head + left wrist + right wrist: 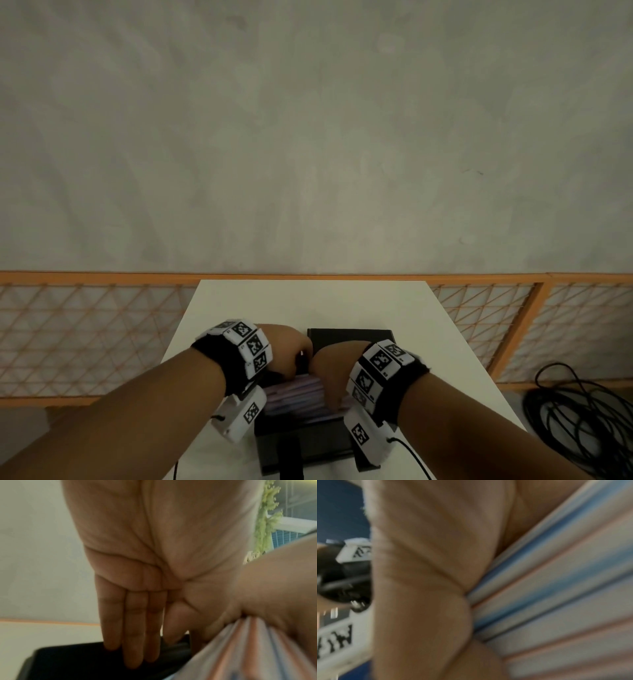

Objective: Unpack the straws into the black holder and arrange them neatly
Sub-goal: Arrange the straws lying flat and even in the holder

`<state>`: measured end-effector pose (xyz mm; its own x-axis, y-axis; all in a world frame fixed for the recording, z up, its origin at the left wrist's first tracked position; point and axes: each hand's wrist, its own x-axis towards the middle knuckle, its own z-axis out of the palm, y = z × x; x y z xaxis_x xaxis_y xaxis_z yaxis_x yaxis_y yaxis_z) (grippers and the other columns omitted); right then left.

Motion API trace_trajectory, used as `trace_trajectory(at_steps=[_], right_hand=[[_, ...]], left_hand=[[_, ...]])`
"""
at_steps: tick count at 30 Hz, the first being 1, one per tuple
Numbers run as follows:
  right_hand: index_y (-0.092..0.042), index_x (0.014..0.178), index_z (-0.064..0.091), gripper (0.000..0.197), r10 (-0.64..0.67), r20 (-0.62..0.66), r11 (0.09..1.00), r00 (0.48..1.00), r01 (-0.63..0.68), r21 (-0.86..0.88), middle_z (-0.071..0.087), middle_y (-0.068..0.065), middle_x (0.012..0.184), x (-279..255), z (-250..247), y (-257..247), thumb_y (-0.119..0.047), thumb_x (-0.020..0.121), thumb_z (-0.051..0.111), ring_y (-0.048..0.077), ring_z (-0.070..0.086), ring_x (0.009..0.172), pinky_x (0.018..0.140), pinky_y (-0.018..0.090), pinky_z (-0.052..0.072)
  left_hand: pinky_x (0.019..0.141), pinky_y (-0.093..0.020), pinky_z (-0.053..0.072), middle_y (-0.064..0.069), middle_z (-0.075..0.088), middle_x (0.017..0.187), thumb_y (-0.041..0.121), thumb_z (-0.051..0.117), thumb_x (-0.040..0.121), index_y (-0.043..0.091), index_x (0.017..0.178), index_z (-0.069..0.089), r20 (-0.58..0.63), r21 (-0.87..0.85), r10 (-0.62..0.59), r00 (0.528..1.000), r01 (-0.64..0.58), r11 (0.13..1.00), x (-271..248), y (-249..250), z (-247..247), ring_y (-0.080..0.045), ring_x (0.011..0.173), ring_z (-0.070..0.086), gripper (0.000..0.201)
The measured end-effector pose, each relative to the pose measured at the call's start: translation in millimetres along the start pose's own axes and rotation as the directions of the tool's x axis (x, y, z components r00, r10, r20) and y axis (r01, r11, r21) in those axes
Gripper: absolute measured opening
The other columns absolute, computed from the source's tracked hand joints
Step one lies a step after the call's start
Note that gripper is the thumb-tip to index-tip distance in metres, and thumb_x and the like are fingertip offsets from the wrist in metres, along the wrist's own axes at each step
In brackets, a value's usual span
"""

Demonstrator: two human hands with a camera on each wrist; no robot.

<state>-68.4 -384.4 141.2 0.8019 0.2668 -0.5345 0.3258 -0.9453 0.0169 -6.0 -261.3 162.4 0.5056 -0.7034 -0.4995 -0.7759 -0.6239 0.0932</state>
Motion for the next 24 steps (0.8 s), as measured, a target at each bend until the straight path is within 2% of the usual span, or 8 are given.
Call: trace_trajectory(at_steps=[6,10,12,15,17,20,22,24], right_hand=[[-0.003,0.095,0.062,0.043,-0.028,-0.048,0.997,0.998,0.031,0.066,0.063,0.014,0.086,15.9,-2.3,2.8,-0.031,0.067,0.079,0.027,0.06,0.076,0.07,0.034,0.051],[-0.012,0.117,0.059,0.045,0.061,-0.23,0.978,0.971,-0.012,0.207,0.063,0.007,0.113,-2.0,4.5,21.4,-0.039,0.081,0.066,0.025,0.057,0.103,0.087,0.033,0.046],[-0.017,0.116,0.06,0.033,0.183,-0.341,0.949,0.922,-0.075,0.308,0.063,0.003,0.116,-25.4,4.7,36.4,-0.033,0.087,0.057,0.022,0.056,0.108,0.089,0.031,0.044],[-0.018,0.105,0.061,0.024,0.497,-0.404,0.834,0.768,-0.295,0.465,0.066,0.003,0.108,-57.5,30.1,67.3,-0.033,0.09,0.05,0.021,0.06,0.101,0.087,0.033,0.048],[-0.017,0.103,0.057,0.029,0.613,-0.291,0.752,0.735,-0.43,0.5,0.064,0.003,0.11,-71.4,55.7,74.6,-0.041,0.092,0.045,0.021,0.06,0.101,0.085,0.032,0.048],[-0.02,0.084,0.048,0.017,0.55,-0.155,0.776,0.82,-0.434,0.458,0.062,0.007,0.114,-74.0,90.7,66.3,-0.027,0.096,0.038,0.02,0.058,0.096,0.079,0.027,0.044],[-0.022,0.079,0.048,0.013,0.552,-0.225,0.805,0.803,-0.443,0.394,0.064,0.006,0.095,-69.2,104.7,55.9,-0.017,0.09,0.049,0.021,0.062,0.082,0.067,0.026,0.046],[-0.024,0.068,0.048,0.03,0.584,-0.332,0.795,0.741,-0.438,0.42,0.061,0.0,0.063,-63.3,115.5,55.3,-0.015,0.067,0.077,0.014,0.06,0.054,0.047,0.019,0.04]], left_hand=[[0.083,-0.023,0.042,-0.001,0.059,0.116,0.018,0.05,0.087,0.02,0.119,0.056,-0.251,-0.194,-0.066,0.966,0.016,0.981,-18.8,-29.1,22.5,-0.017,0.104,0.056,0.033],[0.073,-0.02,0.038,0.006,0.051,0.095,0.025,0.05,0.09,0.022,0.11,0.056,-0.394,-0.279,-0.116,0.912,0.002,0.96,-33.4,-40.9,57.1,-0.011,0.085,0.051,0.02],[0.069,-0.021,0.039,0.009,0.047,0.084,0.029,0.05,0.092,0.026,0.102,0.052,-0.465,-0.317,-0.139,0.874,-0.018,0.948,-42.3,-41.3,74.4,-0.007,0.075,0.048,0.011],[0.055,-0.023,0.037,0.008,0.048,0.064,0.034,0.048,0.093,0.024,0.107,0.04,-0.495,-0.46,-0.281,0.822,0.026,0.887,-47.6,-35.4,98.5,-0.006,0.055,0.045,0.018],[0.056,-0.023,0.041,0.004,0.058,0.072,0.034,0.046,0.094,0.018,0.131,0.03,-0.394,-0.565,-0.355,0.848,0.081,0.821,-44.1,-27.6,108.2,-0.01,0.06,0.052,0.043],[0.081,-0.029,0.051,-0.006,0.064,0.11,0.031,0.038,0.097,0.013,0.15,-0.007,-0.249,-0.603,-0.38,0.891,0.165,0.78,-35.8,-11.3,118.5,-0.015,0.086,0.059,0.072],[0.082,-0.03,0.051,-0.006,0.063,0.108,0.029,0.035,0.098,0.012,0.149,-0.015,-0.253,-0.624,-0.438,0.863,0.201,0.755,-31.9,-5.5,122.8,-0.017,0.088,0.06,0.074],[0.085,-0.032,0.05,-0.007,0.064,0.113,0.03,0.035,0.098,0.013,0.15,-0.011,-0.261,-0.655,-0.475,0.84,0.208,0.727,-29.7,-3.5,122.4,-0.02,0.096,0.062,0.072]])
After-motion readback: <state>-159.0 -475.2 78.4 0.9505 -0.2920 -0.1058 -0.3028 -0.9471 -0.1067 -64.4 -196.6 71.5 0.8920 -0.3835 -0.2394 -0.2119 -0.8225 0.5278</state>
